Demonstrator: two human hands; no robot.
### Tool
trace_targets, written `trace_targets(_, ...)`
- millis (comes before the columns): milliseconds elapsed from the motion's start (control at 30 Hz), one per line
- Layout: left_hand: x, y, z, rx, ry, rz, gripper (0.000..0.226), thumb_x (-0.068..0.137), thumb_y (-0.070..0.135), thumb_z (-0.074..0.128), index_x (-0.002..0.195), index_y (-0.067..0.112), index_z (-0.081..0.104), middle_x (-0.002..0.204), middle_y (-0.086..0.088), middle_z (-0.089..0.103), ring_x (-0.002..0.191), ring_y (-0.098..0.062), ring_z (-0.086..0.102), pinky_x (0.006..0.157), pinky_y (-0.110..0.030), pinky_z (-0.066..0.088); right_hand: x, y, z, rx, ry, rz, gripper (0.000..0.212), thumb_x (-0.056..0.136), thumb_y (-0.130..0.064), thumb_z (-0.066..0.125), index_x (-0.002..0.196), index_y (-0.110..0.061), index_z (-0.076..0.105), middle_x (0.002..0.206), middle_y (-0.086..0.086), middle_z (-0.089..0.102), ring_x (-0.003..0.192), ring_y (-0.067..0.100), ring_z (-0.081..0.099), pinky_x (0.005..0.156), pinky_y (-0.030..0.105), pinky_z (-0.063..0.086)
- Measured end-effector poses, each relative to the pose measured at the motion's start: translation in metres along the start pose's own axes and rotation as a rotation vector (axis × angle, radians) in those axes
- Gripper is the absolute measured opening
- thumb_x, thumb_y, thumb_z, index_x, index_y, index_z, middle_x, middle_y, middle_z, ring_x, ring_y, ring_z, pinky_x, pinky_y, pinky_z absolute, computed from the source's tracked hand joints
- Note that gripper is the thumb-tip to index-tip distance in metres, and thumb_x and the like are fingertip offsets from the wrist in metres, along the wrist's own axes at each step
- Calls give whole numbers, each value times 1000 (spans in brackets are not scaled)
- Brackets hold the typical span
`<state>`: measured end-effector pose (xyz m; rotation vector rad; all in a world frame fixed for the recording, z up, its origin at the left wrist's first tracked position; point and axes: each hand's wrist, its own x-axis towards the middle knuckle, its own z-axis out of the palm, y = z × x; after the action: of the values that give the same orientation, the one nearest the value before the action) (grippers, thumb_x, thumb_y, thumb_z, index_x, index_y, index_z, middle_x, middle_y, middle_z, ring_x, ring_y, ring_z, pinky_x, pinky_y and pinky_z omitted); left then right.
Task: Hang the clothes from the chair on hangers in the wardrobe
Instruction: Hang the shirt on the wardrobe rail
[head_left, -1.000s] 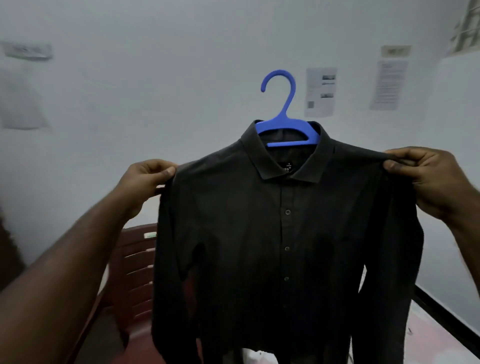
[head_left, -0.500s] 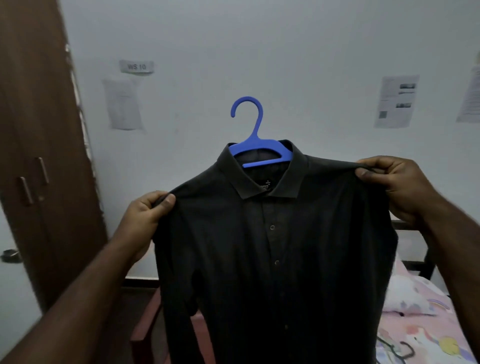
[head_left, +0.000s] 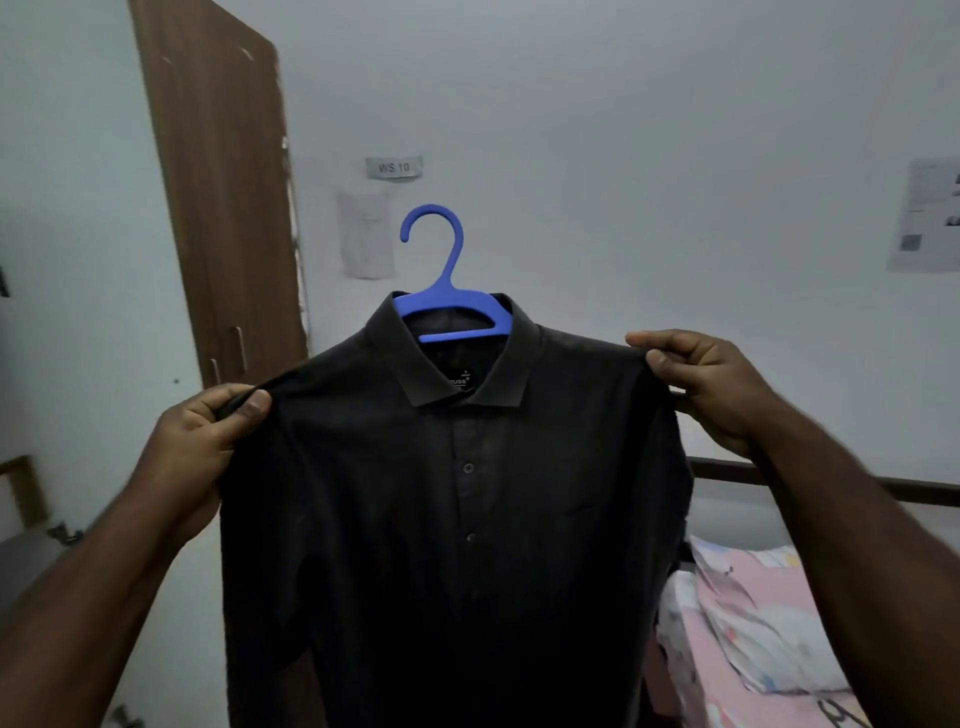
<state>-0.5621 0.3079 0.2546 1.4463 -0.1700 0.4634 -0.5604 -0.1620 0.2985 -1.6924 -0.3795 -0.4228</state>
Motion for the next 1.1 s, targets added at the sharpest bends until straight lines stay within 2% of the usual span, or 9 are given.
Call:
trace_targets(100, -7, 13, -36, 27, 64, 14, 25, 83, 30, 67, 99, 12, 72, 101, -14, 71, 88, -25, 67, 72, -32, 56, 15, -1, 32, -68, -69, -32, 27, 93, -9, 65, 119, -18, 68, 108, 0, 75, 98, 8, 70, 83, 23, 55)
trace_targets(200, -16, 26, -65, 56, 119, 22, 14, 91, 25, 64, 91, 14, 73, 90, -8, 73, 74, -17, 70, 61, -24, 59, 31, 1, 65, -68, -168, -72, 24, 93, -1, 63, 115, -8, 70, 102, 5, 77, 96, 14, 73, 80, 21, 57)
trace_targets(433, -51, 64, -111, 59, 313, 76, 11, 96, 12, 59, 95, 10, 69, 82, -5, 75, 68, -13, 71, 61, -22, 59, 68, 0, 139, 82, -318, -116, 20, 97, -2, 57, 111, -6, 70, 95, 6, 77, 88, 16, 72, 66, 19, 56)
trace_targets(500, -61, 71, -122, 44, 368, 78, 11, 96, 12, 58, 93, 10, 69, 83, -7, 74, 70, -14, 71, 63, -23, 60, 75, 3, 157, 150, -375, -133, 17, 94, -14, 64, 110, -9, 71, 99, 9, 76, 93, 18, 71, 72, 21, 58)
trace_targets(567, -73, 77, -134, 45, 421, 67, 12, 97, 12, 57, 94, 10, 68, 86, -8, 74, 74, -16, 71, 66, -26, 61, 81, 5, 178, 201, -472, -157, 52, 73, -47, 83, 113, -15, 71, 110, 11, 74, 103, 20, 70, 87, 26, 58)
trace_targets(633, -88, 82, -148, 49, 466, 53, 11, 97, 13, 58, 96, 8, 68, 88, -9, 74, 76, -17, 72, 66, -27, 61, 82, 7, 201, 218, -576, -141, 81, 49, -65, 88, 113, -19, 72, 114, 11, 73, 108, 21, 69, 93, 31, 55)
trace_targets(767, -116, 96, -181, 76, 543, 54, 23, 89, 21, 64, 104, 4, 69, 94, -13, 74, 82, -21, 72, 65, -27, 60, 83, 2, 248, 286, -680, -165, 72, 49, -57, 92, 104, -14, 75, 107, 19, 73, 99, 28, 72, 77, 28, 60)
trace_targets(900, -135, 113, -215, 133, 599, 52, 32, 82, 22, 67, 108, 3, 69, 99, -15, 74, 88, -23, 71, 73, -29, 61, 87, -9, 301, 357, -725, -179, 82, 41, -65, 92, 104, -15, 76, 107, 16, 74, 100, 28, 71, 85, 32, 59)
trace_targets(1100, -154, 134, -282, 189, 672, 71, 33, 79, 15, 70, 109, 3, 70, 103, -14, 74, 87, -19, 71, 71, -23, 60, 93, -33, 390, 462, -735, -178, 83, 35, -62, 93, 102, -14, 77, 106, 15, 75, 98, 24, 72, 87, 30, 58)
